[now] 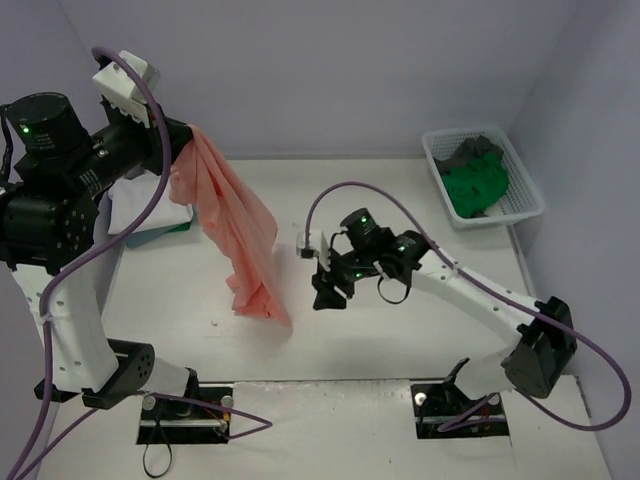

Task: Fold and stack the t-shirts

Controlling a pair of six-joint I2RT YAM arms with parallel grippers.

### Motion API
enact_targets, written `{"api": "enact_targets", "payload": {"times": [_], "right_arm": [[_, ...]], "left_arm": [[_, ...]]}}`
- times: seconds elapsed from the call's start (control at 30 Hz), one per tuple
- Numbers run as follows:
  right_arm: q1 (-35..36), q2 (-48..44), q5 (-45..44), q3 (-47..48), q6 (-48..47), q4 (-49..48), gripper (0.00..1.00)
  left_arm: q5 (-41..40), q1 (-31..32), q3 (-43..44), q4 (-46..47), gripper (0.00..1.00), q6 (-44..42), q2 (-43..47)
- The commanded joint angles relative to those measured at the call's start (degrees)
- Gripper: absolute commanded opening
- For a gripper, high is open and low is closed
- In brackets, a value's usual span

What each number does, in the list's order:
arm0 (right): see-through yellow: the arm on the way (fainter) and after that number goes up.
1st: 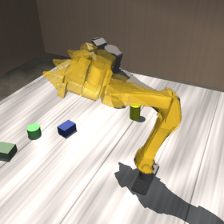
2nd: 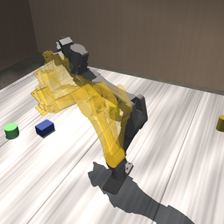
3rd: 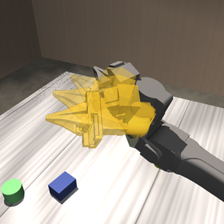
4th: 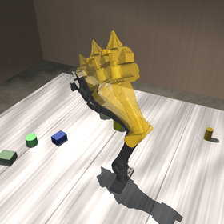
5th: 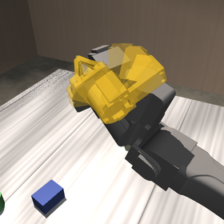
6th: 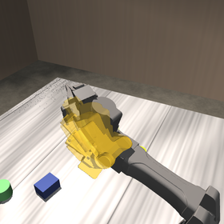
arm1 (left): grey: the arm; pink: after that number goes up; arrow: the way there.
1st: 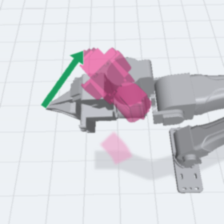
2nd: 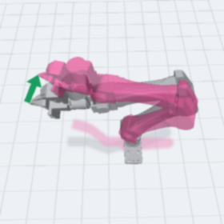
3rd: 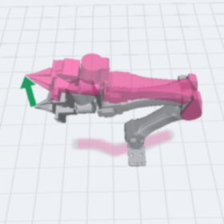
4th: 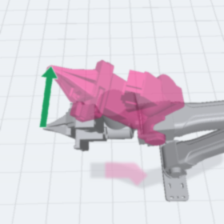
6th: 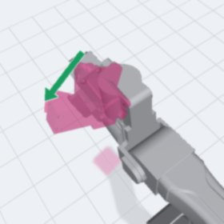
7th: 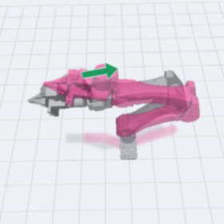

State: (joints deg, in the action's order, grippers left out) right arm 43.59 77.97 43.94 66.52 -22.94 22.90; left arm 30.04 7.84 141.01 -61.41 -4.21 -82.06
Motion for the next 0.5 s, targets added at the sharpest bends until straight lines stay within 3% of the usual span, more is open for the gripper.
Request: {"api": "enact_targets", "payload": {"times": [0.0,0.13,0.23,0.47], "right_arm": [[5.5,3.6,-5.6,1.9,-0.7,-6.4,0.47],[9.0,7.0,-12.7,1.6,1.7,-12.6,0.48],[12.5,9.0,-21.0,-1.0,5.4,-24.9,0.48],[14.8,15.4,-20.7,-0.7,6.8,-30.9,0.51]], "left_arm": [[1.0,-0.3,4.1,6.3,0.0,2.1,-0.5],[0.7,-0.2,5.9,6.5,0.0,1.9,-1.3],[0.7,-0.2,6.6,6.7,0.0,1.8,-2.0],[0.1,-0.1,7.4,6.4,0.01,1.0,-2.0]]}}
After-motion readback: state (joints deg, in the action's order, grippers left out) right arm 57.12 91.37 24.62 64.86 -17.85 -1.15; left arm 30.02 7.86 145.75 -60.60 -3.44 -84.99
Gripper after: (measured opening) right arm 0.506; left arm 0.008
